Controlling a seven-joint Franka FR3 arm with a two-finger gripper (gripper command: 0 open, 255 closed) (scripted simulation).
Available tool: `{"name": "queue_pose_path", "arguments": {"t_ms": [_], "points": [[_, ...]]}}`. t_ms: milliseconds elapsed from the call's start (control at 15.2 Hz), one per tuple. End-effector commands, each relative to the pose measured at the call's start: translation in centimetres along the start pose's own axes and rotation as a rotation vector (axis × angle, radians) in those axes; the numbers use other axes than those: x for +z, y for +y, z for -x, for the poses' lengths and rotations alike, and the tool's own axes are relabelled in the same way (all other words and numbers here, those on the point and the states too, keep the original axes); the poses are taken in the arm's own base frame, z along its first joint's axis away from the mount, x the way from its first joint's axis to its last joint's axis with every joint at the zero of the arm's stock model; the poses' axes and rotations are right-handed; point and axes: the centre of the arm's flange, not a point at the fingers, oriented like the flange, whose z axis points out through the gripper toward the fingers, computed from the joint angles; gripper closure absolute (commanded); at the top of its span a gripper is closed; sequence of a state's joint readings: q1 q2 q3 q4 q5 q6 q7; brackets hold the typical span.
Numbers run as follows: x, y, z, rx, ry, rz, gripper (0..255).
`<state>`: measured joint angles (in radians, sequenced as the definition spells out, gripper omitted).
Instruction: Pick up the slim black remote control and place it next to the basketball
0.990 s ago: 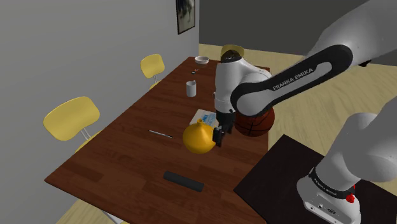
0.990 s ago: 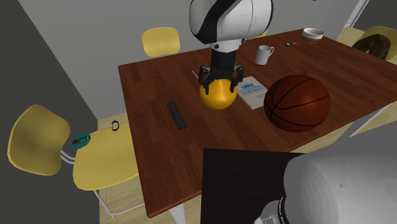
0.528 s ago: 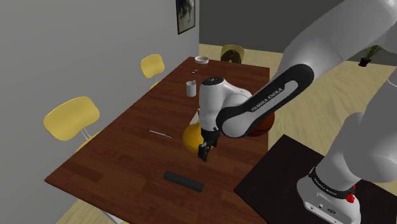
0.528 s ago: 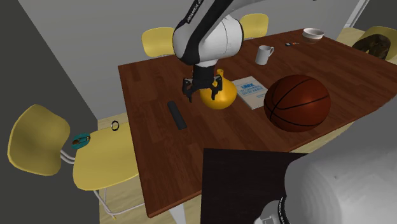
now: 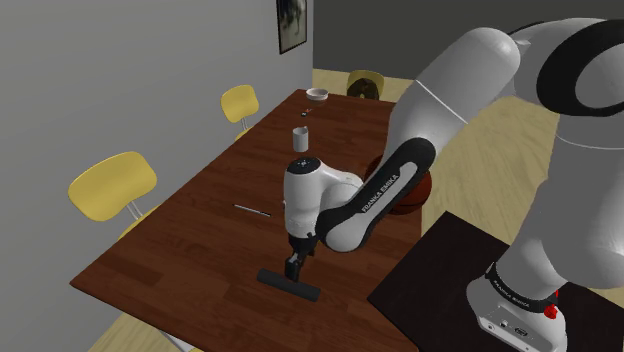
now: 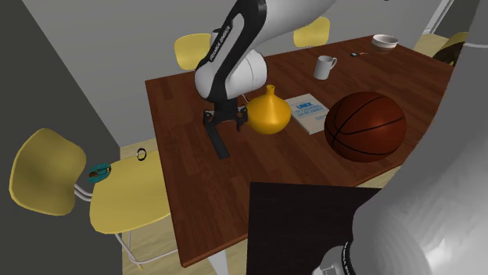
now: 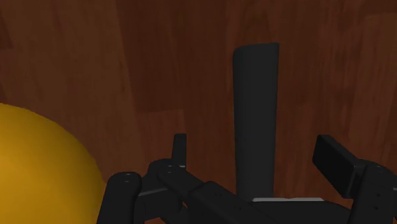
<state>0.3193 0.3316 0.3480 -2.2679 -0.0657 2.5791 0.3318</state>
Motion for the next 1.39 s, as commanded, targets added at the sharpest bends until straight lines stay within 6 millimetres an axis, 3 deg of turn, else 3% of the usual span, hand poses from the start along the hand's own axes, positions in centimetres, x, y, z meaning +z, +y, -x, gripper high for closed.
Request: {"name": "queue_pose_path", "arguments": {"t_ms": [0,594,1056,1122,1320], "points": [[1.9,-1.8,-1.1,-0.023,0.007,-0.006,0],[6.3,-2.3,-1.4,-0.030,0.009,-0.008,0],[6.3,-2.3,-1.4,-0.030,0.009,-0.008,0],[6.3,-2.3,-1.4,-0.030,0.009,-0.008,255],[6.3,-2.2,-1.4,-0.030,0.009,-0.008,255]]}}
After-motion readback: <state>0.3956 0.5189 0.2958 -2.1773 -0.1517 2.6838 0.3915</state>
